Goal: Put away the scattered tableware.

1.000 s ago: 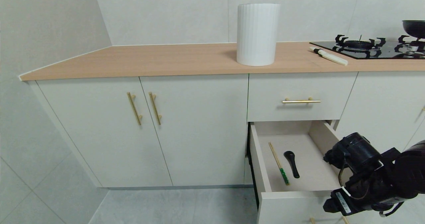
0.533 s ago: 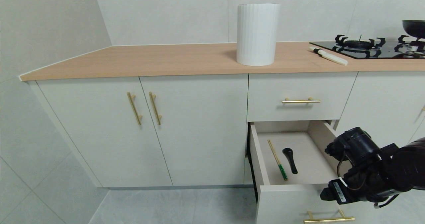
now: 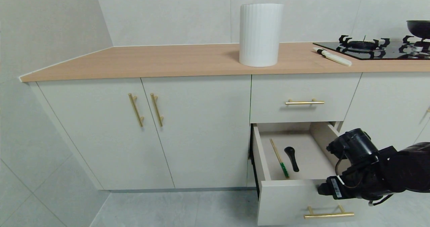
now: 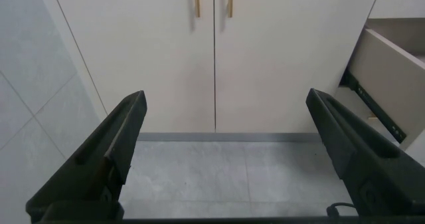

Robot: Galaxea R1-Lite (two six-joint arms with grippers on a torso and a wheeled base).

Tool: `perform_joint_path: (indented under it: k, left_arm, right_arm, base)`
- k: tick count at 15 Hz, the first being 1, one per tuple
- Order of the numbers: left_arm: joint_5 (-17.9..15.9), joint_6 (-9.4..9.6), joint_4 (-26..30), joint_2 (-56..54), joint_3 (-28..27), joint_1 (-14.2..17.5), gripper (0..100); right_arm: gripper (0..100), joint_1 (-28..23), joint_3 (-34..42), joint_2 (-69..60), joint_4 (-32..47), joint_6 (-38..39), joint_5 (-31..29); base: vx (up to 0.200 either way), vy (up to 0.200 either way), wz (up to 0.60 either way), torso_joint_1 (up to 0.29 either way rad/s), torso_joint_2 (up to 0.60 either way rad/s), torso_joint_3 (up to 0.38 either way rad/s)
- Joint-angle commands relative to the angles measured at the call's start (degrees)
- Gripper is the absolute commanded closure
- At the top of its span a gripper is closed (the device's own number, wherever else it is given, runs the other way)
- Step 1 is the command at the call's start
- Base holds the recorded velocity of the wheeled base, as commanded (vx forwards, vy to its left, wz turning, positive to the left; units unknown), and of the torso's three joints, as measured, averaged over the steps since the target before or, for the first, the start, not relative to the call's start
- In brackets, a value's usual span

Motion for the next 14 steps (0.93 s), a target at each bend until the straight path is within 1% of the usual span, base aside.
perform_joint_path:
  k: [1, 9, 13, 14]
  left_arm:
    - [0.0, -0.02, 0.0, 0.0, -0.1, 0.1, 0]
    - [0.0, -0.02, 0.0, 0.0, 0.0, 0.1, 0]
    - [0.0, -0.02, 0.0, 0.0, 0.0, 0.0, 0]
    - [0.0, -0.02, 0.0, 0.0, 0.0, 0.0, 0]
  right_arm:
    - [0, -0.1, 0.2, 1.9, -1.6, 0.2, 0.0]
    - [0, 0.0, 0.5, 5.0, -10.2, 0.1, 0.0]
    - [0, 0.0, 0.2, 8.6, -16.8, -0.3, -0.1]
    - [0, 0.0, -0.3, 9.8, -19.5, -0.4, -0.2]
  base:
    - [0.000, 0.000, 0.00, 0.000, 0.00, 0.000]
    - [0.000, 0.000, 0.00, 0.000, 0.00, 0.000]
    - [0.000, 0.000, 0.00, 0.000, 0.00, 0.000]
    - [0.000, 0.000, 0.00, 0.000, 0.00, 0.000]
